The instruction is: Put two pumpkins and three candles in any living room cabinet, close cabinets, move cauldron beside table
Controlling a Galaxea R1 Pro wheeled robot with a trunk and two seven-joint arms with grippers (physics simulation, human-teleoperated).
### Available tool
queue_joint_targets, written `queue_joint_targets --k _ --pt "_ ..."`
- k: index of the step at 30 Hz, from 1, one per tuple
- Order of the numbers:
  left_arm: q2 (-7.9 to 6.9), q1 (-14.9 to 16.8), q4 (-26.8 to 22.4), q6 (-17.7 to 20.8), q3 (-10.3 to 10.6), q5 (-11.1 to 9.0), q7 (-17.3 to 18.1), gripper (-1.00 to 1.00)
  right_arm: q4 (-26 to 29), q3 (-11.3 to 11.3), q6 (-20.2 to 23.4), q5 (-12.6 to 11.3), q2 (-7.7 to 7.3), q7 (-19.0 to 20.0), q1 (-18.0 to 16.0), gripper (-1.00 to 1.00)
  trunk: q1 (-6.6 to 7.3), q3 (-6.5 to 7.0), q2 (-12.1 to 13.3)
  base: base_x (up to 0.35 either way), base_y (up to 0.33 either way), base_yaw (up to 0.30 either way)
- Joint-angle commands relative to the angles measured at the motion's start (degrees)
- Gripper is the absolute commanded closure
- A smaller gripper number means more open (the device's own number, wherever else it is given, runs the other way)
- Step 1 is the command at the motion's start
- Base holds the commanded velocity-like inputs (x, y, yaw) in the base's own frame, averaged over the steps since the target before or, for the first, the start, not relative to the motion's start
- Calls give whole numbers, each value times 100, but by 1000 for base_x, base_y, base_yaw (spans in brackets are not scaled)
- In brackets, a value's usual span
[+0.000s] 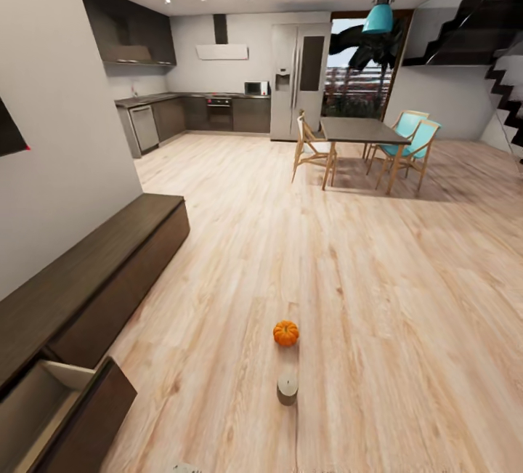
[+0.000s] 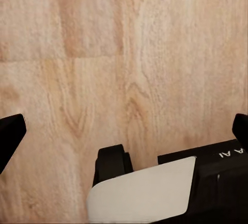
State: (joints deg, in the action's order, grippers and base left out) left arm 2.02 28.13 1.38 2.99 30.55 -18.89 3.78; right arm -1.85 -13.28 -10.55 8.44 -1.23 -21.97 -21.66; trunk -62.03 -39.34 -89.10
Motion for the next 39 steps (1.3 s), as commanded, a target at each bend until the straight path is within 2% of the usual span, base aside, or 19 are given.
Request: queue_joint_targets --k 1,5,8,10,13,15,18,26,39 --pt "-3 0 25 0 -2 0 -17 -100 0 1 0 0 0 0 1 -100 0 0 0 0 0 -285" --pt "-7 -28 156 13 3 7 -41 -100 -5 1 0 -5 0 0 3 -100 0 0 0 0 0 -285" --pt "-47 -219 177 16 12 31 -27 -100 -12 1 0 -7 9 17 28 -100 0 0 0 0 0 -285" --pt "-39 -294 171 15 18 34 13 -100 -16 1 7 -12 32 458 69 -100 0 -6 0 0 0 -253" --pt "-30 -309 170 12 14 25 27 -100 -22 2 30 -23 34 910 78 -100 0 -24 0 0 0 -195" --pt "-26 -314 169 10 13 20 32 -100 -26 7 43 -30 35 1079 81 -100 0 -39 0 0 0 -163" --pt "-12 -316 169 13 13 15 34 -100 -54 9 44 -39 35 1172 82 -100 0 -63 0 0 0 -154" --pt "8 -317 162 10 4 8 37 -100 -70 9 44 -349 28 1212 83 -100 0 -128 0 0 0 -148" --pt "18 -317 160 9 -5 8 41 -100 -78 9 44 -396 26 1213 83 -100 0 -235 0 0 0 -148"
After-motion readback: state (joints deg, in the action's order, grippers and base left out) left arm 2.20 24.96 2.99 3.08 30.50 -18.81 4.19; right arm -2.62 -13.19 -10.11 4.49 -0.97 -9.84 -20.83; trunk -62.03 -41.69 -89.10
